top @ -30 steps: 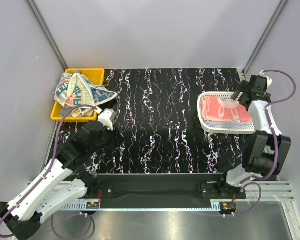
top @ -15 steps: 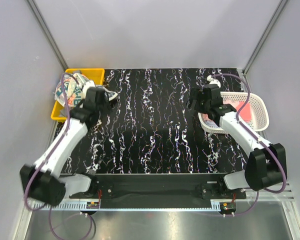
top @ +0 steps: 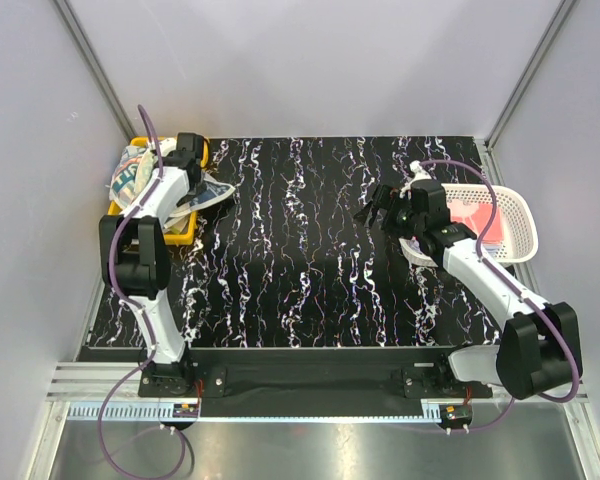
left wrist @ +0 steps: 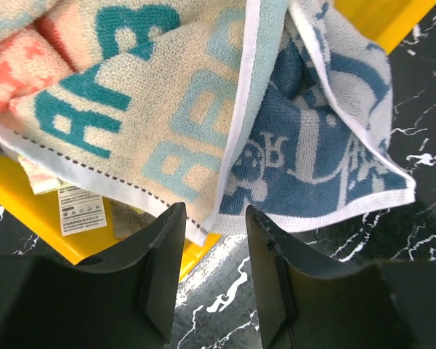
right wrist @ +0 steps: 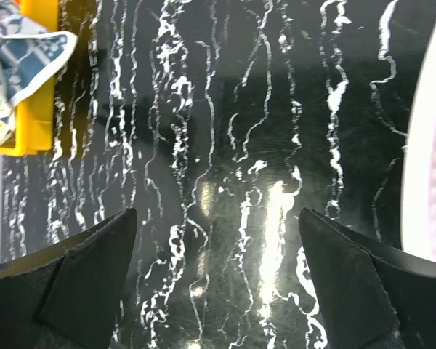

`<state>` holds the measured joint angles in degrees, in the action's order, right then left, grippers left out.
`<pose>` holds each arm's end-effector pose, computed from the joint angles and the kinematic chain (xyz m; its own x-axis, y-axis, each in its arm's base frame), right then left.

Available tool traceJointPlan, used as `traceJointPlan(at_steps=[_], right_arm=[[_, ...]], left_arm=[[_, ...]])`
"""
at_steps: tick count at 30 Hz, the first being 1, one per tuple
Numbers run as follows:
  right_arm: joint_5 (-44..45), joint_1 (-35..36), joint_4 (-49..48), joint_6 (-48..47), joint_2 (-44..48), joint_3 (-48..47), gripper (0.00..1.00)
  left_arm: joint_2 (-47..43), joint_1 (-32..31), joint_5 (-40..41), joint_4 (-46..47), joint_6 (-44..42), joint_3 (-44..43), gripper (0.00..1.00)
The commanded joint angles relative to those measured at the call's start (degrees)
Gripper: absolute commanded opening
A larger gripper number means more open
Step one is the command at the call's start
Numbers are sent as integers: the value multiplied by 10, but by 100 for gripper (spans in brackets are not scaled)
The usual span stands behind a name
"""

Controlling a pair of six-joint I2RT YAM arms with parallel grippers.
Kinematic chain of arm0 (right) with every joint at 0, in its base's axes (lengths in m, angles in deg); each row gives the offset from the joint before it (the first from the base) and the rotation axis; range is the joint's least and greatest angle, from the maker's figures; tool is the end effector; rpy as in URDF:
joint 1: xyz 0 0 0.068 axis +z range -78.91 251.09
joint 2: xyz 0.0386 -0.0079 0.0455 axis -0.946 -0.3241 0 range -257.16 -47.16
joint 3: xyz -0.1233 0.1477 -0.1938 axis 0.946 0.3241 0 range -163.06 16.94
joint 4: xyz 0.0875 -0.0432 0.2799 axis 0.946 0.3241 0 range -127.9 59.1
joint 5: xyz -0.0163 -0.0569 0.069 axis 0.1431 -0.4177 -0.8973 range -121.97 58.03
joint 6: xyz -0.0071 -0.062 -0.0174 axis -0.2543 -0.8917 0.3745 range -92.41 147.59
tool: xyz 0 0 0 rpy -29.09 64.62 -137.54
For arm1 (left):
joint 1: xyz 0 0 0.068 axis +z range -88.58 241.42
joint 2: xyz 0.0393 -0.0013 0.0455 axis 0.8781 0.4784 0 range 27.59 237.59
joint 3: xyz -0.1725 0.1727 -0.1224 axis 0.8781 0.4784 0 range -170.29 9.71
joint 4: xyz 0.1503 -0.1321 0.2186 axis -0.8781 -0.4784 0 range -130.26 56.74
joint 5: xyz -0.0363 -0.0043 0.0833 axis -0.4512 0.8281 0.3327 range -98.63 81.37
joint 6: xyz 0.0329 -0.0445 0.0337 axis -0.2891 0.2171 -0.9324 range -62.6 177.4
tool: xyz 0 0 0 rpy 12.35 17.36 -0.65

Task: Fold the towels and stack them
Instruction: Grab crumpled towel

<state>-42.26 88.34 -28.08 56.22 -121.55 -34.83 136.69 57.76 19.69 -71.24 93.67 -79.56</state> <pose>0.3189 0.1085 0.2485 -0.6584 0.2892 -0.6949 -0.1370 0.8618 0.4884 0.4558 -0.0052 0.2237 -0.5648 -0.4858 -0.6671 -0.6577 0.7533 0.0083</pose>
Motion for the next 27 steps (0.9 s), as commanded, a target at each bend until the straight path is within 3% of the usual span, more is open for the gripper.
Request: traceJointPlan(at_steps=[1,9,16,17,23,27], right_arm=[[-38,4,-33,16,21,7,100],[-43,5,-31,14,32,5,100],[-41,4,-30,11,32,4,100],[-40,4,-28,10,31,3,100],[-34,3,-27,6,30,2,100],[-29,4,-27,6,27,0,100]], left_arm=[[12,5,24,0,-12,-40,43],[48,13,22,-4,-7,-38,40],[33,18,16,7,-9,-26,13],[27,18,20,4,-9,-30,1],[-75,9,3,8,-20,-24,0],[-121,-27,-16,-22,-37,-68,0]])
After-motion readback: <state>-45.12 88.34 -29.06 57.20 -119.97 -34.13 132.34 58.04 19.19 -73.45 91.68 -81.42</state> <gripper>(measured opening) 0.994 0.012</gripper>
